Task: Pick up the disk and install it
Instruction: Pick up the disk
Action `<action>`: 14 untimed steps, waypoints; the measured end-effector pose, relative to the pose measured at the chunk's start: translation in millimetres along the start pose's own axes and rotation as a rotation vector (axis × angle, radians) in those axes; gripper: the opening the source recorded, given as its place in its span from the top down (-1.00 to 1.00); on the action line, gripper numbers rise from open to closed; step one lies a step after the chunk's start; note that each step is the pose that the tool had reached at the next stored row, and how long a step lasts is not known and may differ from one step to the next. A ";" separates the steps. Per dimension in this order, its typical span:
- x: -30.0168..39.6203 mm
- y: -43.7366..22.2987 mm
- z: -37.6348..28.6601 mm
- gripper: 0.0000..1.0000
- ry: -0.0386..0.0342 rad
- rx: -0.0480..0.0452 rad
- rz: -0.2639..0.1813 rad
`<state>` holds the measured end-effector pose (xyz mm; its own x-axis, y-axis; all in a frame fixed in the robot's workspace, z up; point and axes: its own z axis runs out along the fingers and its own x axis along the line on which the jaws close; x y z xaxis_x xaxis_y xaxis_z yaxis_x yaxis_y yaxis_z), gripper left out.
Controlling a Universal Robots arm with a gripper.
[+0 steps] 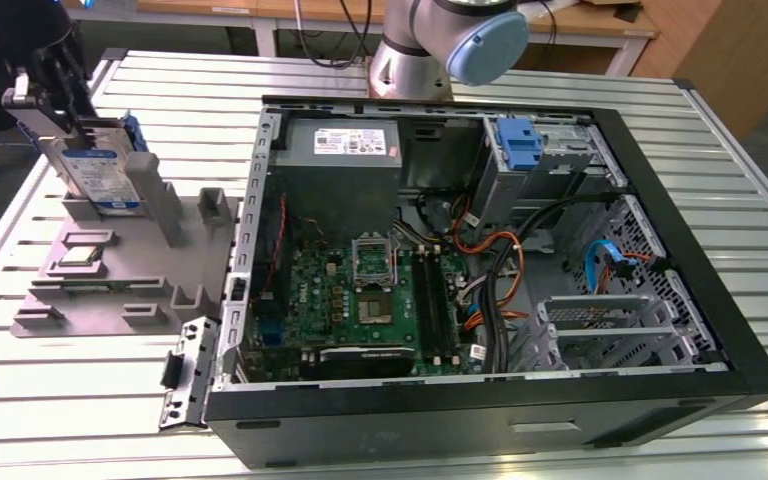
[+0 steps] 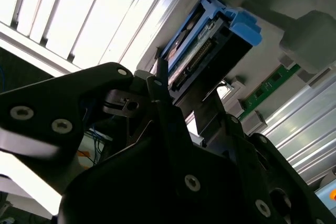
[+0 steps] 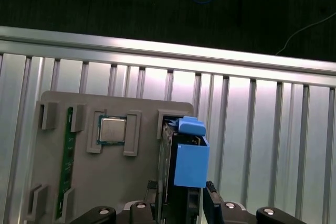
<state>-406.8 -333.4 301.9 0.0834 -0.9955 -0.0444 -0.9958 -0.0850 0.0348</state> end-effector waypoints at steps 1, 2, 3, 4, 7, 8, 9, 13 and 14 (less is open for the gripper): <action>0.0 -0.7 0.0 0.07 -0.0001 0.0001 0.000; 0.0 -1.0 0.0 0.07 -0.0001 0.0001 0.000; 0.0 -1.0 0.0 0.07 -0.0001 0.0001 0.000; 0.0 -1.0 0.0 0.07 0.0000 0.0000 0.000; 0.1 -1.1 -0.1 0.07 0.0000 -0.0001 0.000; 0.1 -1.2 -0.2 0.07 0.0000 0.0000 0.000; 0.0 -1.2 -0.5 0.07 0.0000 -0.0001 0.000; 0.0 -1.1 -0.6 0.07 0.0000 0.0000 0.000; 0.0 -1.1 -0.6 0.07 -0.0001 0.0001 0.000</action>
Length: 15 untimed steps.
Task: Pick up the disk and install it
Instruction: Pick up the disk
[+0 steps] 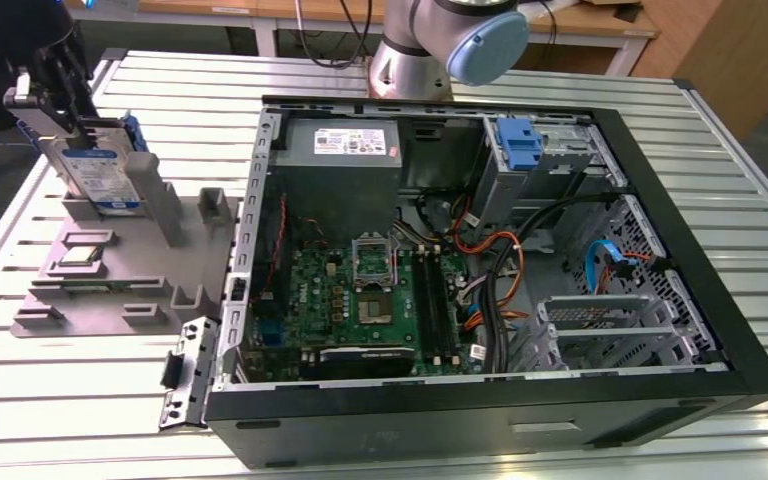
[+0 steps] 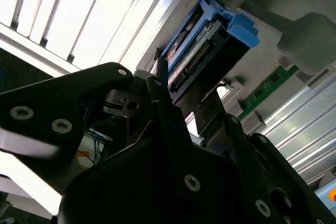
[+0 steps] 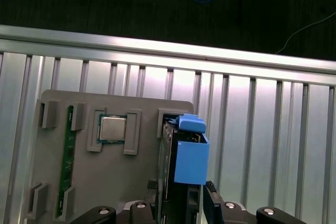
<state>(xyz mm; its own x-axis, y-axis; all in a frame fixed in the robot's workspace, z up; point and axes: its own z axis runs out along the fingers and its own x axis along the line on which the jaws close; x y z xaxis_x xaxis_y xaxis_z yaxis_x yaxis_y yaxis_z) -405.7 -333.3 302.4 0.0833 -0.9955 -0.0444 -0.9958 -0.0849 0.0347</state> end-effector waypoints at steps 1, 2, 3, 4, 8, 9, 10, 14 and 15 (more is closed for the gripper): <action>0.0 0.0 0.0 0.07 0.0000 0.0000 0.000; 0.0 0.0 -0.1 0.07 0.0000 -0.0001 0.000; 0.0 0.0 -0.1 0.07 0.0001 -0.0001 0.000; 0.0 0.0 -0.2 0.07 0.0000 -0.0001 0.000; 0.0 0.0 -0.3 0.29 0.0001 -0.0002 0.000; 0.0 0.0 -0.3 0.29 0.0001 -0.0002 0.000; 0.0 0.0 -0.4 0.29 0.0001 -0.0002 0.000; 0.0 0.0 -0.6 0.29 0.0000 -0.0001 0.000; 0.0 0.0 -0.6 0.29 0.0001 -0.0001 0.000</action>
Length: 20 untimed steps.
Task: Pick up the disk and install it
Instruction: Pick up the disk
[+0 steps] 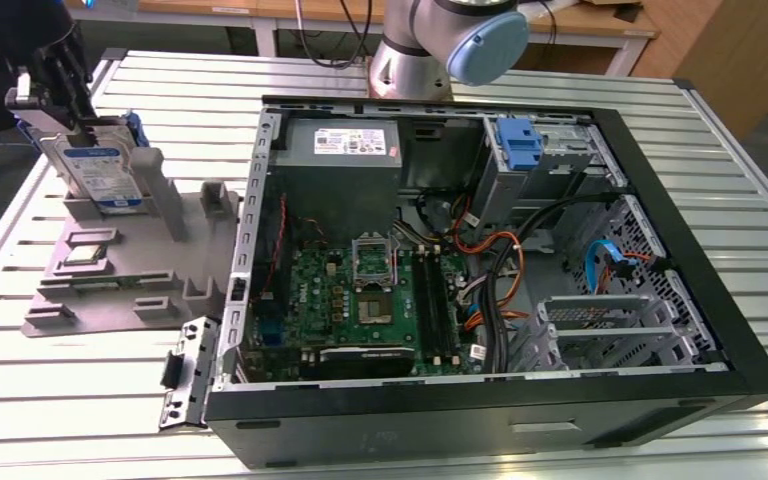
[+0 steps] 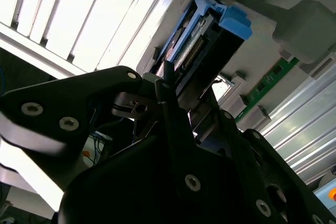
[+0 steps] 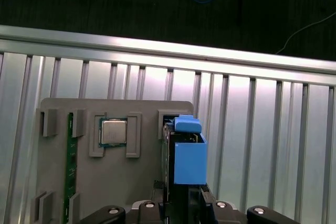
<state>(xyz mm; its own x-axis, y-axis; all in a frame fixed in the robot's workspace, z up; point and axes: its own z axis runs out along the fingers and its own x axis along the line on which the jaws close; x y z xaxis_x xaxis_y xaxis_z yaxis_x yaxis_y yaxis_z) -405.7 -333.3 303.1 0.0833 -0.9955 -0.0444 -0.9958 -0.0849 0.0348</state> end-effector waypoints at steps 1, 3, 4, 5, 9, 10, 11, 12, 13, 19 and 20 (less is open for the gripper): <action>0.0 0.0 0.0 0.29 0.0000 0.0000 0.000; 0.0 0.0 -0.1 0.29 0.0000 0.0000 0.000; 0.0 0.0 -0.1 0.29 0.0000 0.0000 0.000; 0.0 0.0 -0.1 0.29 0.0000 0.0000 0.000; 0.0 0.0 -0.3 0.26 0.0000 -0.0001 0.000; 0.0 0.0 -0.3 0.26 0.0000 0.0000 0.000; 0.0 0.0 -0.3 0.15 -0.0001 0.0000 0.000; 0.0 0.0 -0.3 0.15 0.0000 0.0000 0.000; 0.0 0.0 -0.3 0.02 0.0000 0.0000 0.000; 0.0 0.0 0.3 0.02 -0.0019 0.0023 0.055; 0.0 0.0 0.4 0.02 -0.0020 0.0025 0.055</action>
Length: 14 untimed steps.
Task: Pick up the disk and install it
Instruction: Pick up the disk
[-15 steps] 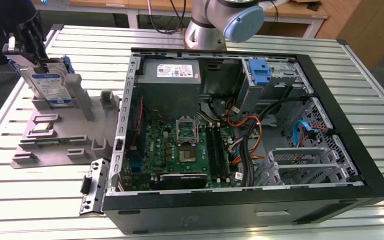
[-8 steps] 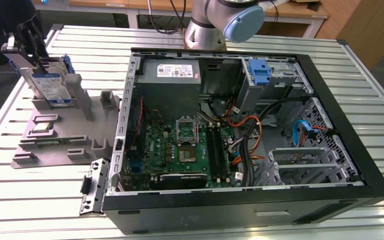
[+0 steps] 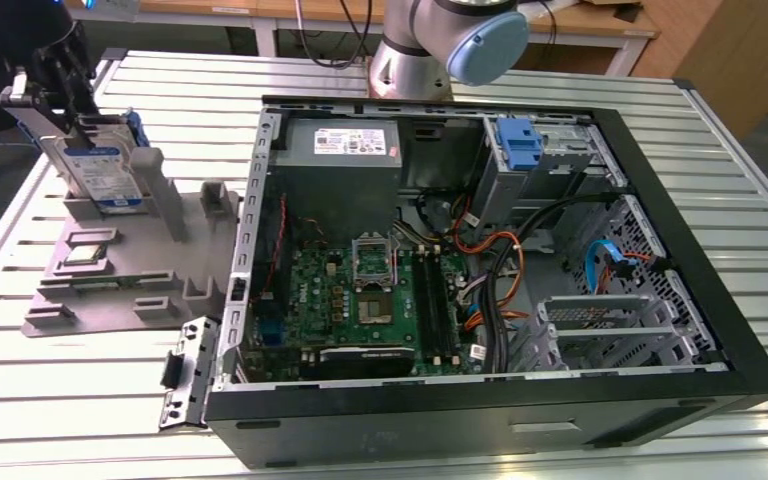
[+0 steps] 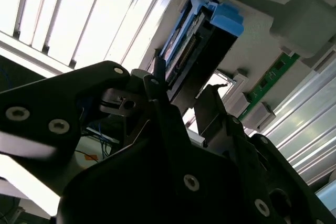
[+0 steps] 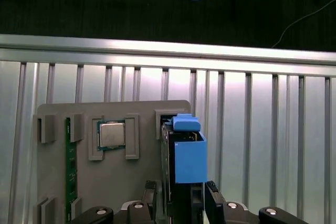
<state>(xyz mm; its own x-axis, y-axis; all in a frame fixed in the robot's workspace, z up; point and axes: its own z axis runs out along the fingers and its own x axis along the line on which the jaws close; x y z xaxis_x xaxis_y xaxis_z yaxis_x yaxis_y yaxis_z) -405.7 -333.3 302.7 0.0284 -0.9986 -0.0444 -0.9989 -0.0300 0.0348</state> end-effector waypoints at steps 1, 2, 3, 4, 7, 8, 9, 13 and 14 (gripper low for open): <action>0.0 0.0 0.0 0.02 0.0000 0.0000 0.000; 0.0 0.0 0.0 0.02 0.0000 0.0000 0.000; 0.0 0.0 0.0 0.02 0.0000 0.0000 0.000; 0.0 0.0 0.0 0.02 0.0000 0.0000 0.000; 0.0 0.0 0.0 0.05 0.0000 0.0000 0.000; 0.0 0.0 0.0 0.18 0.0001 -0.0001 0.000; 0.0 0.0 0.0 0.18 0.0001 -0.0001 0.000; 0.0 0.0 0.0 0.30 0.0000 -0.0001 0.000; 0.0 0.0 0.0 0.30 0.0000 -0.0001 0.000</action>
<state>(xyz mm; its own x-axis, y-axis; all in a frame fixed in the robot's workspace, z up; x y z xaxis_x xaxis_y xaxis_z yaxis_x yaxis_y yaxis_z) -405.6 -333.4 302.7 0.0282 -0.9986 -0.0443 -0.9989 -0.0298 0.0349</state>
